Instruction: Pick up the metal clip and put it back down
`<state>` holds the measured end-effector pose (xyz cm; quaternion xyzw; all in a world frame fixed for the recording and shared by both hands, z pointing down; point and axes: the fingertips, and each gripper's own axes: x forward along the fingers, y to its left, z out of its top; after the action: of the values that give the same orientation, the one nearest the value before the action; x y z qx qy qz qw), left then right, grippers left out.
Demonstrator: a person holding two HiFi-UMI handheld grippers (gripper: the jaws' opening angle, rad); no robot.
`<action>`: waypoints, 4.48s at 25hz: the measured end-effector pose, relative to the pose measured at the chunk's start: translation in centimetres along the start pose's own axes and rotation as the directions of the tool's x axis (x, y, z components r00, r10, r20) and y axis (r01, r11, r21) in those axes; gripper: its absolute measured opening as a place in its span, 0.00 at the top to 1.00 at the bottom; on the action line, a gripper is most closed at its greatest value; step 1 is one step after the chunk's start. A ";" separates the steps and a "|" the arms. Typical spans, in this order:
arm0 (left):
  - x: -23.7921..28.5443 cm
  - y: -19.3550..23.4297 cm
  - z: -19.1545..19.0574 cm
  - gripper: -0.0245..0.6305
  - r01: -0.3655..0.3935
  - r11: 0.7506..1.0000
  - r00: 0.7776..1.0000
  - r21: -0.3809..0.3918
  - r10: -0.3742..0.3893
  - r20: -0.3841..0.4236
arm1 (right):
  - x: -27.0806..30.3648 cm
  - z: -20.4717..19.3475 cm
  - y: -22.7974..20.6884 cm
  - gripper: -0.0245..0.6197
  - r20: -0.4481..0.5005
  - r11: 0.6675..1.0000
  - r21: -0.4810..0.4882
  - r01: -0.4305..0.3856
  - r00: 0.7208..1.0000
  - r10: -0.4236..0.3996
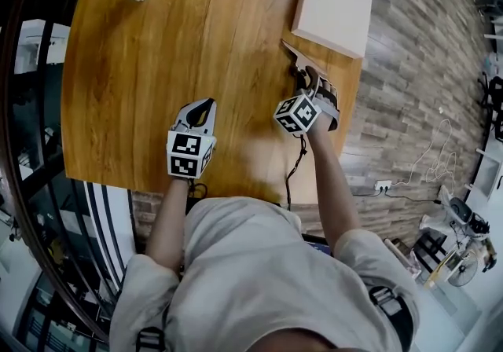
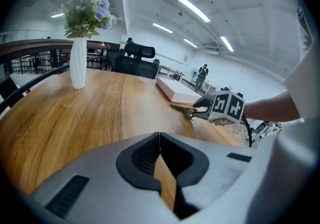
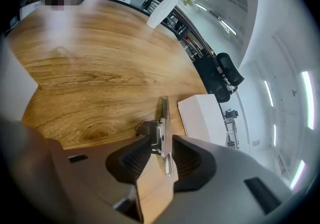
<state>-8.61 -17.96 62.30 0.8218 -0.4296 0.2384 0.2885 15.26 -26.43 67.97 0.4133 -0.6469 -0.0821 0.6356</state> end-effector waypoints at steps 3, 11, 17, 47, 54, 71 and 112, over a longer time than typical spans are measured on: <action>-0.1 -0.6 -0.3 0.93 0.022 1.000 1.000 0.006 -0.022 -0.005 | 0.2 0.0 0.0 0.80 -0.019 1.000 -0.012 0.010 1.000 -0.010; -0.2 -2.7 -0.8 0.93 0.074 0.997 0.997 0.037 -0.074 -0.022 | -2.0 0.9 -0.8 0.91 0.053 1.000 -0.013 0.017 0.998 -0.016; -0.3 -3.5 -0.2 0.93 0.101 0.992 0.995 0.072 -0.100 -0.012 | -5.6 1.1 -0.5 0.91 0.120 0.997 0.082 0.010 0.993 -0.020; -4.4 -18.2 2.6 0.93 0.171 0.967 0.962 0.188 -0.205 0.181 | -24.6 -7.0 0.5 0.91 0.515 0.523 0.787 -0.328 0.816 -0.263; -8.4 -23.1 8.3 0.93 0.125 0.962 0.921 0.242 -0.203 0.332 | -31.6 -9.2 -4.4 0.91 0.547 0.501 0.807 -0.312 0.714 -0.437; -14.0 -26.4 9.9 0.93 0.059 0.960 0.891 0.273 -0.174 0.419 | -38.1 -10.1 -5.8 0.91 0.611 0.521 0.781 -0.344 0.591 -0.527; -18.0 2.0 8.5 0.93 -0.147 0.989 0.907 -0.025 0.144 0.396 | -31.6 19.2 -3.4 0.91 0.713 0.994 0.099 0.038 0.694 -0.097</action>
<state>-18.39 -14.43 45.15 0.8196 -0.5384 0.0891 0.1746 -5.11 -16.48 38.61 0.3962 -0.8303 -0.2349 0.3137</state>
